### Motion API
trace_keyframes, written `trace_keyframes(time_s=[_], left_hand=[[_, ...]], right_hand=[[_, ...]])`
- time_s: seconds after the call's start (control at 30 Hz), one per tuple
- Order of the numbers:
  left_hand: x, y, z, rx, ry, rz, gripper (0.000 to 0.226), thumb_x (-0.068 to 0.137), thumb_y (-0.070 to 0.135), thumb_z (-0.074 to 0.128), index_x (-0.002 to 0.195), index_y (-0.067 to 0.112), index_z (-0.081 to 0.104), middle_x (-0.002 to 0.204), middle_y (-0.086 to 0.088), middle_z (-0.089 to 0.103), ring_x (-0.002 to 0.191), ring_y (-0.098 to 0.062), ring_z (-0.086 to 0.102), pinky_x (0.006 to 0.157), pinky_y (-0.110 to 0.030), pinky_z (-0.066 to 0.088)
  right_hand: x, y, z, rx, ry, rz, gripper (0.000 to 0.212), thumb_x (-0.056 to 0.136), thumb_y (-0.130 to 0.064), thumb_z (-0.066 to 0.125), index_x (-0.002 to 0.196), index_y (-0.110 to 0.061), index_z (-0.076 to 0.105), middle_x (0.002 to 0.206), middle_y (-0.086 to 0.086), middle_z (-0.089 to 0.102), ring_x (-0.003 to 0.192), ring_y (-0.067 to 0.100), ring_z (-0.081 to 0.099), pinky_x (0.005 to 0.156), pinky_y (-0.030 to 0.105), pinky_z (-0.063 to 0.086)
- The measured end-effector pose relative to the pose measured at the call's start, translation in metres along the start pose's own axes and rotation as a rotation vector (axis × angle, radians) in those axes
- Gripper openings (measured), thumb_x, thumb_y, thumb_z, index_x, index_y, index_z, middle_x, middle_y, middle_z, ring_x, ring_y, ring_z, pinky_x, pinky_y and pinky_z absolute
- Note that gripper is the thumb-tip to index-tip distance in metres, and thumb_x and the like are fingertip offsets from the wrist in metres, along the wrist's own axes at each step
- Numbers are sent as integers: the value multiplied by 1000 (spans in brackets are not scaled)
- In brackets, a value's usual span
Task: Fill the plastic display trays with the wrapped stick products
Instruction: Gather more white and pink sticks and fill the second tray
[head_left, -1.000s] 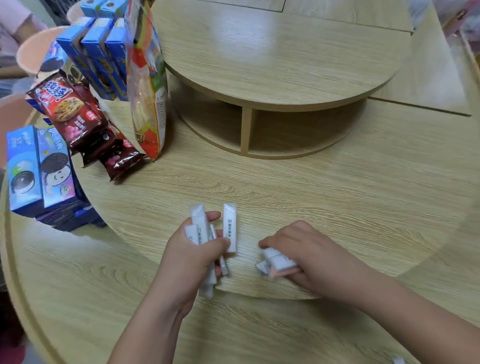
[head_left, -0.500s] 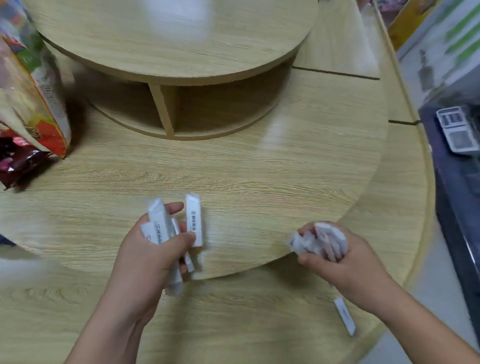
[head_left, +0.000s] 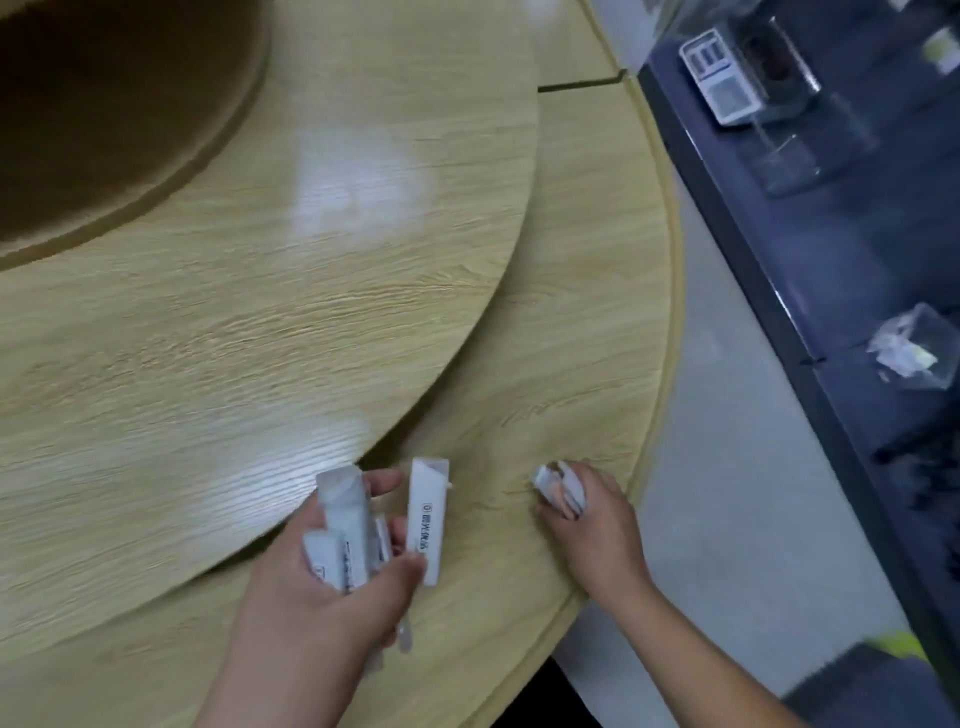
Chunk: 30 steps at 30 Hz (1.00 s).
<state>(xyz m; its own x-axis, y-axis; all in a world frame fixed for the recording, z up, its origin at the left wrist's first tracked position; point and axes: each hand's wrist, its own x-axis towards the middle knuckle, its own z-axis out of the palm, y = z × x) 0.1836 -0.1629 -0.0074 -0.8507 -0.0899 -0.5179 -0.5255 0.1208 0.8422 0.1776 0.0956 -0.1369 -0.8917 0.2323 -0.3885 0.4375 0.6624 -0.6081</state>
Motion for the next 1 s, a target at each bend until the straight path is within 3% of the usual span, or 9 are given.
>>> trace_keyframes(time_s=[0.07, 0.13, 0.23, 0.4, 0.53, 0.67, 0.77, 0.87, 1.0], left_hand=[[4, -8, 12, 22, -51, -12, 54, 70, 6, 84, 98, 50, 70, 76, 5, 74, 48, -13, 64, 45, -23, 54], [9, -16, 23, 68, -96, -26, 61, 73, -5, 78, 95, 51, 70, 74, 4, 74, 45, -16, 63, 44, -23, 53], [20, -25, 37, 32, -145, -51, 53, 78, -3, 78, 97, 45, 69, 76, -2, 72, 44, -21, 61, 40, -27, 49], [42, -35, 68, -12, -161, -106, 46, 67, 20, 73, 108, 38, 67, 80, 3, 70, 59, -12, 61, 50, -25, 51], [50, -30, 88, -5, -143, -112, 44, 68, 20, 71, 109, 36, 66, 86, -4, 71, 63, -14, 62, 55, -28, 51], [39, 10, 114, -19, -117, -76, 44, 76, 9, 74, 104, 42, 65, 83, -1, 71, 56, -14, 61, 51, -25, 50], [20, 62, 145, -38, -132, -32, 41, 70, 17, 71, 102, 43, 64, 79, 2, 71, 54, -15, 61, 51, -24, 50], [4, 115, 187, -41, -170, 11, 39, 71, 18, 69, 103, 40, 64, 81, 0, 72, 54, -17, 61, 49, -26, 50], [-12, 175, 257, -46, -167, 17, 39, 70, 19, 69, 103, 40, 65, 80, -5, 72, 51, -24, 63, 47, -31, 49]], right_hand=[[1, 5, 6, -27, 53, -17, 41, 81, -30, 75, 117, -42, 58, 96, -24, 47, 88, -19, 48, 70, 1, 37], [4, 7, 8, -53, 99, -12, 40, 80, -24, 74, 115, -35, 59, 95, -19, 48, 83, -5, 50, 67, 12, 37], [9, 8, 5, -113, 122, 10, 35, 79, -22, 74, 109, -35, 60, 89, -18, 54, 85, 10, 55, 66, 27, 42], [15, 13, -6, -102, 52, -6, 26, 77, -30, 75, 100, -36, 63, 74, -27, 53, 68, -6, 50, 56, 8, 34], [20, 3, -31, 306, -42, 144, 23, 72, -41, 79, 89, -32, 66, 79, -16, 70, 71, -5, 65, 57, 9, 45], [9, -24, -81, 728, -164, 173, 26, 70, -45, 80, 91, -30, 74, 79, -10, 73, 79, 4, 71, 62, 14, 52], [-3, -39, -131, 839, -206, 173, 27, 73, -45, 78, 93, -26, 75, 81, -7, 72, 85, 10, 71, 70, 23, 56], [-2, -46, -192, 945, -265, 196, 31, 79, -41, 75, 101, -20, 75, 101, 9, 75, 102, 27, 71, 90, 43, 55], [17, -41, -288, 1015, -284, 219, 39, 74, -37, 75, 106, -13, 75, 109, 13, 74, 108, 28, 69, 95, 41, 51]])
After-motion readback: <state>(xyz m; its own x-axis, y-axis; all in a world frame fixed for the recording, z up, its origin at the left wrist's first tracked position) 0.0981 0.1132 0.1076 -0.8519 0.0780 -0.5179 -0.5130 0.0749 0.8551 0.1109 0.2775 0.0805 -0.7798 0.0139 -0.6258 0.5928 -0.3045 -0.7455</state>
